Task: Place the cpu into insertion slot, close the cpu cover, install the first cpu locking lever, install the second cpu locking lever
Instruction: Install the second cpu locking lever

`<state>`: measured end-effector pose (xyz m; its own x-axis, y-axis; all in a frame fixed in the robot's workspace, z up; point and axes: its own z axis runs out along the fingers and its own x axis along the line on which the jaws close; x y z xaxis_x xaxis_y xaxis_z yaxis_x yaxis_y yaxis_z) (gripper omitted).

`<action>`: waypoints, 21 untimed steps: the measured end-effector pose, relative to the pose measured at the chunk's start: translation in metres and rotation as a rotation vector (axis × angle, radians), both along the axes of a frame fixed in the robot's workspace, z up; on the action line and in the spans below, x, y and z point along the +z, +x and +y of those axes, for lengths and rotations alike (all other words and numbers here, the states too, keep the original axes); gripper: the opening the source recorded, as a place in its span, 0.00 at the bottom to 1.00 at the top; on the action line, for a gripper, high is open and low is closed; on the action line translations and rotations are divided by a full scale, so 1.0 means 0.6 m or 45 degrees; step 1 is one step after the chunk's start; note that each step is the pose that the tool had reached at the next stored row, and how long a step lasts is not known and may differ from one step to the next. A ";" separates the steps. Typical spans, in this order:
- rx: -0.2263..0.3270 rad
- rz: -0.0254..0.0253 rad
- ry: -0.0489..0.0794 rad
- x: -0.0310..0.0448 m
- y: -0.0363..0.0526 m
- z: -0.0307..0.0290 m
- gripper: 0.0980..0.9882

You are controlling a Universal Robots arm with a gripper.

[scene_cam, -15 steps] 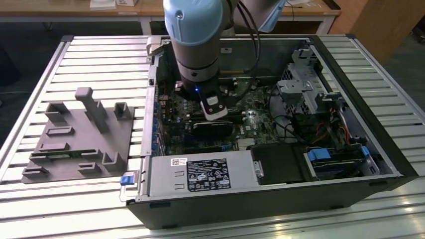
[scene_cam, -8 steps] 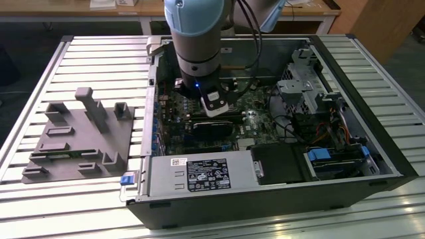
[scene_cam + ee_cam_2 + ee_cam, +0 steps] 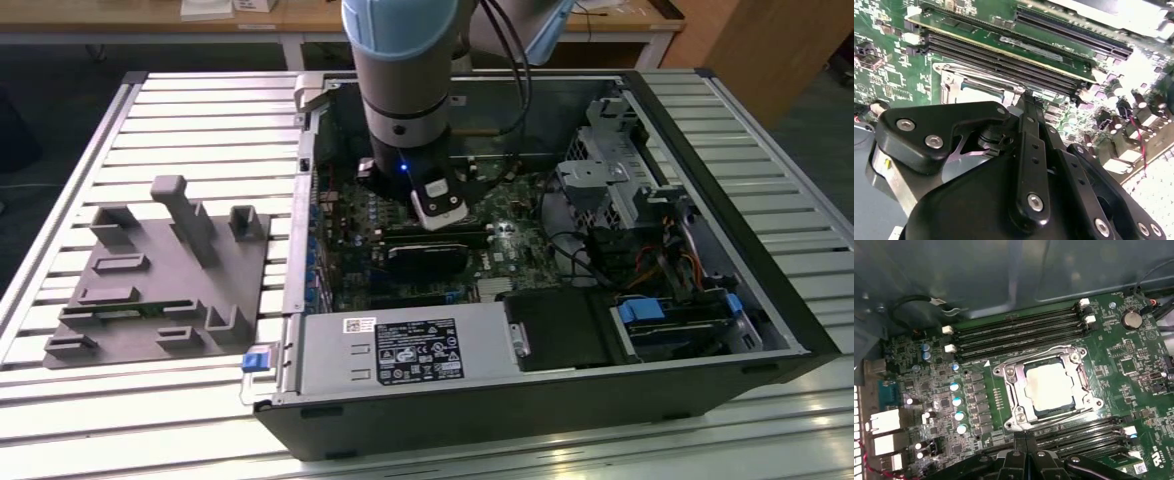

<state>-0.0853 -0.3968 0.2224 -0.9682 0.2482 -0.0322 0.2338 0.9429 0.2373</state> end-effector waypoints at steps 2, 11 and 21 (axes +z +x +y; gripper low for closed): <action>-0.001 0.0001 -0.011 0.000 0.004 0.0041 0.01; -0.002 0.0001 -0.072 -0.001 0.017 0.0286 0.01; -0.005 0.0002 -0.120 -0.003 0.050 0.0451 0.01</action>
